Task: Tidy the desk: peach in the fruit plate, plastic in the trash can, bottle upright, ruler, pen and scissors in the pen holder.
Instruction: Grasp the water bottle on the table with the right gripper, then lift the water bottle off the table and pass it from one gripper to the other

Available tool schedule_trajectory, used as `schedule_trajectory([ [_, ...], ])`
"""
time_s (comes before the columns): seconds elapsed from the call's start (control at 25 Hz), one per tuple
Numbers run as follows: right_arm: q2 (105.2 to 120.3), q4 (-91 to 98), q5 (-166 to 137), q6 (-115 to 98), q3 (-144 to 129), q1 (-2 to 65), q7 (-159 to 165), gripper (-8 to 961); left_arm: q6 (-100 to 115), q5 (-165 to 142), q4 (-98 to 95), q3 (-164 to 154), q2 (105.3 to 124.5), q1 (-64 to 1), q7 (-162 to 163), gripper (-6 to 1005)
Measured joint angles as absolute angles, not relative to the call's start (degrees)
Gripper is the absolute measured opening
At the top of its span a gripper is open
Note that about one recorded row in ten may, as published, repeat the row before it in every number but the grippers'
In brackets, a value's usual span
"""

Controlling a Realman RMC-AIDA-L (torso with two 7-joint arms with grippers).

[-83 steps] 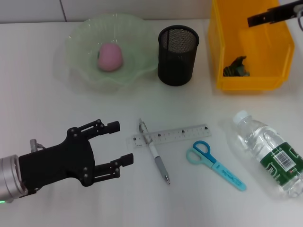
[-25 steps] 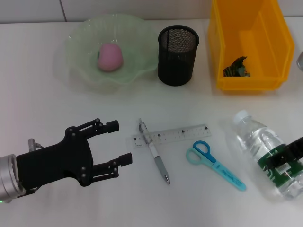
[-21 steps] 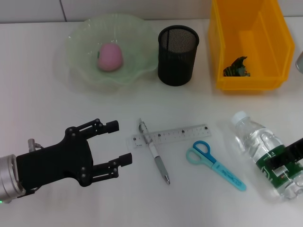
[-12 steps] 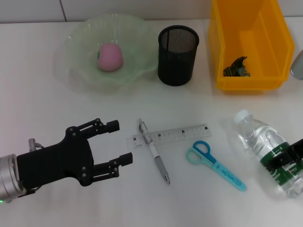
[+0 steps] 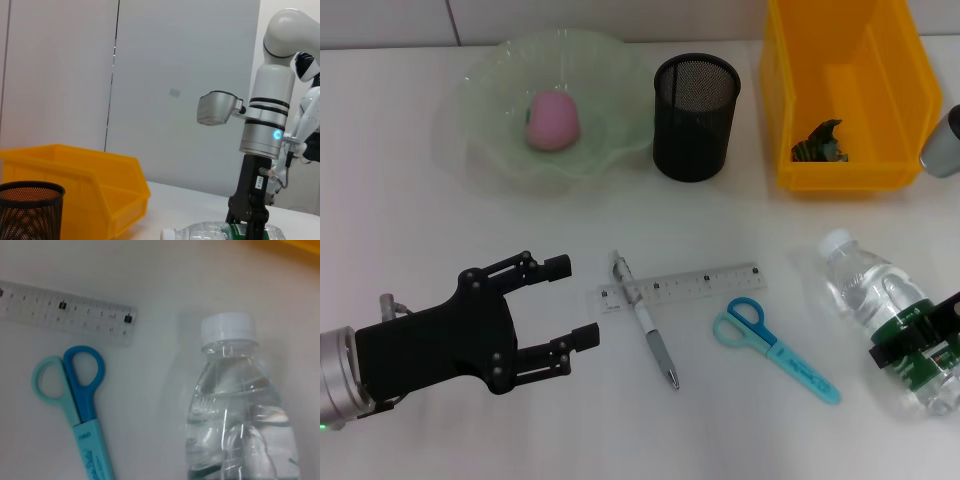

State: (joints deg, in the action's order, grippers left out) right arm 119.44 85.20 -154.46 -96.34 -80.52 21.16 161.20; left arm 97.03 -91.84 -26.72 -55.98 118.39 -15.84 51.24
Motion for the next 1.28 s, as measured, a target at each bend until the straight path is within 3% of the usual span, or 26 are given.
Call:
schedule_trajectory([
  [0.76,119.38,87.1,-154.5,-96.0,-80.9,20.0,159.6,768,97.0,-91.7,-26.7,-56.0,118.39,-15.7,51.3,729],
  [1.12,119.62,95.6,-150.7,-95.4,-77.9,16.2,155.6,763,97.8,-91.6,-26.8,-55.7,118.44,-15.7,51.3,727],
  [1.28,119.69,96.4,-133.6,-93.5,-68.9,12.3,144.4,763,101.4,-89.5,-26.2,-53.5,118.70,-15.9,53.3,726],
])
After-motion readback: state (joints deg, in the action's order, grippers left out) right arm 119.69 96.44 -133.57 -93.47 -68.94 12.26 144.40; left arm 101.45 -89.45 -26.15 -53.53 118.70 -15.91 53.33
